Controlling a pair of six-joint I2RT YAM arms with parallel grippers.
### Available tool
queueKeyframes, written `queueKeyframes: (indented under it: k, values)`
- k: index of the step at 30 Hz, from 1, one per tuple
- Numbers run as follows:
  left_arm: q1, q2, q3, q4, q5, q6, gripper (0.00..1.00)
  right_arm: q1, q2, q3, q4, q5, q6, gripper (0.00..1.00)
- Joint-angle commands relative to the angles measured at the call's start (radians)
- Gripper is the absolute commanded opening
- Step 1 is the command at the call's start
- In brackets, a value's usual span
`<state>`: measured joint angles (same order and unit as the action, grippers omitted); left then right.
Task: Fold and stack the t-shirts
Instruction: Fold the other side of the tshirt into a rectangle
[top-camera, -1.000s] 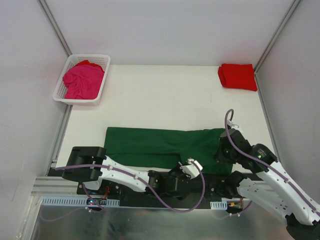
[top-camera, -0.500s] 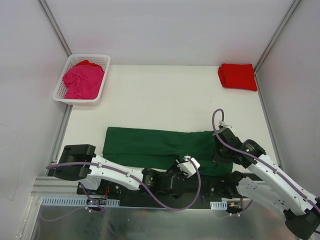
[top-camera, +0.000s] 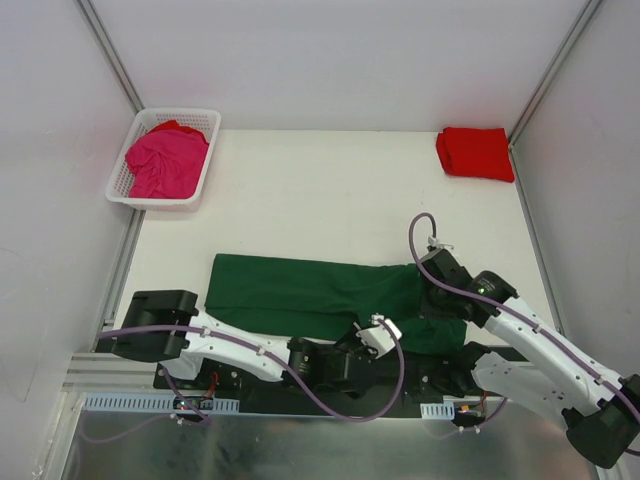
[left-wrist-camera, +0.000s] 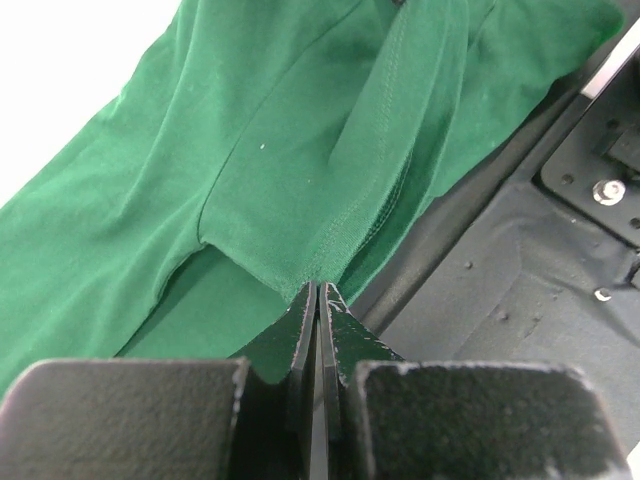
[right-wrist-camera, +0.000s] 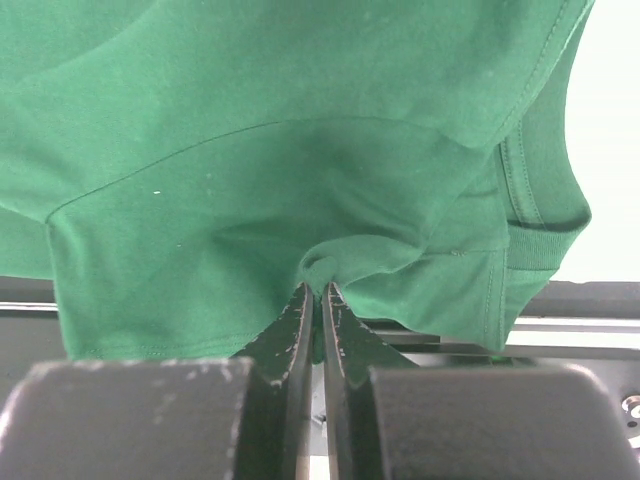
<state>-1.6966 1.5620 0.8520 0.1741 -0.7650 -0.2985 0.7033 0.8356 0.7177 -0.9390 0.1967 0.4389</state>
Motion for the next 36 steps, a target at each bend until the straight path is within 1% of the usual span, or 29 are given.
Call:
queueKeyframes:
  k: [1,8,14,19,27,36]
  values:
    - [-0.011,0.02,0.028,-0.002,0.001,-0.016,0.0,0.005,0.022,0.028,0.029,0.026,-0.026,0.01]
    - [0.021,0.0,0.009,-0.001,-0.016,-0.014,0.0,0.005,0.065,0.06,0.045,0.056,-0.054,0.01]
    - [0.087,-0.036,-0.022,0.001,-0.014,0.01,0.0,0.005,0.12,0.081,0.065,0.072,-0.074,0.01]
    - [0.147,-0.043,-0.042,0.03,0.021,0.05,0.0,0.004,0.151,0.091,0.086,0.079,-0.085,0.01]
    - [0.213,-0.007,-0.038,0.077,0.078,0.102,0.0,0.004,0.198,0.097,0.109,0.095,-0.095,0.01]
    - [0.226,0.066,-0.002,0.093,0.116,0.102,0.0,0.005,0.261,0.132,0.14,0.133,-0.117,0.01]
